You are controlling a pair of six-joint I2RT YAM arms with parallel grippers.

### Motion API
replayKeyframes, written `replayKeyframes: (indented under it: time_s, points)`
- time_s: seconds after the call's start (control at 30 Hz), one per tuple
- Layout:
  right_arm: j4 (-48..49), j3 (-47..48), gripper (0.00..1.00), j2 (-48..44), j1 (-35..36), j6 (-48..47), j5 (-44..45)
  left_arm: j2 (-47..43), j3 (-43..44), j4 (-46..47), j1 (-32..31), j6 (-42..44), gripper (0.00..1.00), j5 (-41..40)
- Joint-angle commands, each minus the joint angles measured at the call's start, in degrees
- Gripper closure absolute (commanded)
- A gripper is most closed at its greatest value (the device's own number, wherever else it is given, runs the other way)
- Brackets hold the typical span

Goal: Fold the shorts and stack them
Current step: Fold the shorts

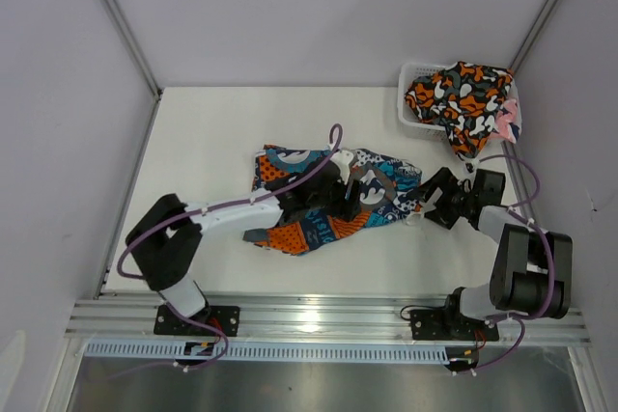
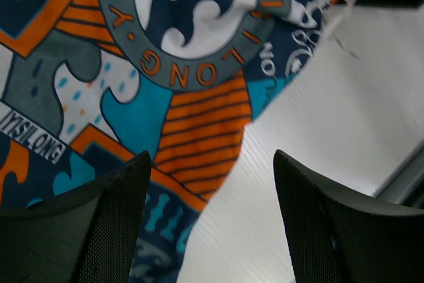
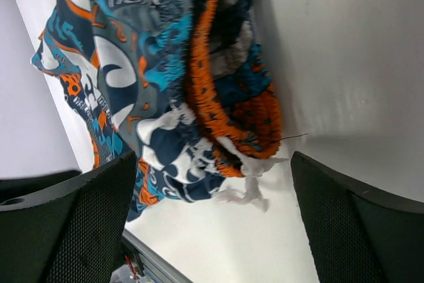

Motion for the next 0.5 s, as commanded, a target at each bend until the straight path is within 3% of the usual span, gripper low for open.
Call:
replayKeyframes:
  time_s: [0.0,0.47]
  points:
    - [5.77,-1.66,0.01,2.47,-0.97,1.95,-2.31,5.8,8.25,3.73,1.42,-3.05,0.23,3.02]
    - [14.65,-3.77,0.0,9.95,-1.24,5.73,-3.11,26.89,25.76,-0.84,2.82,-3.31,0.23,1.08]
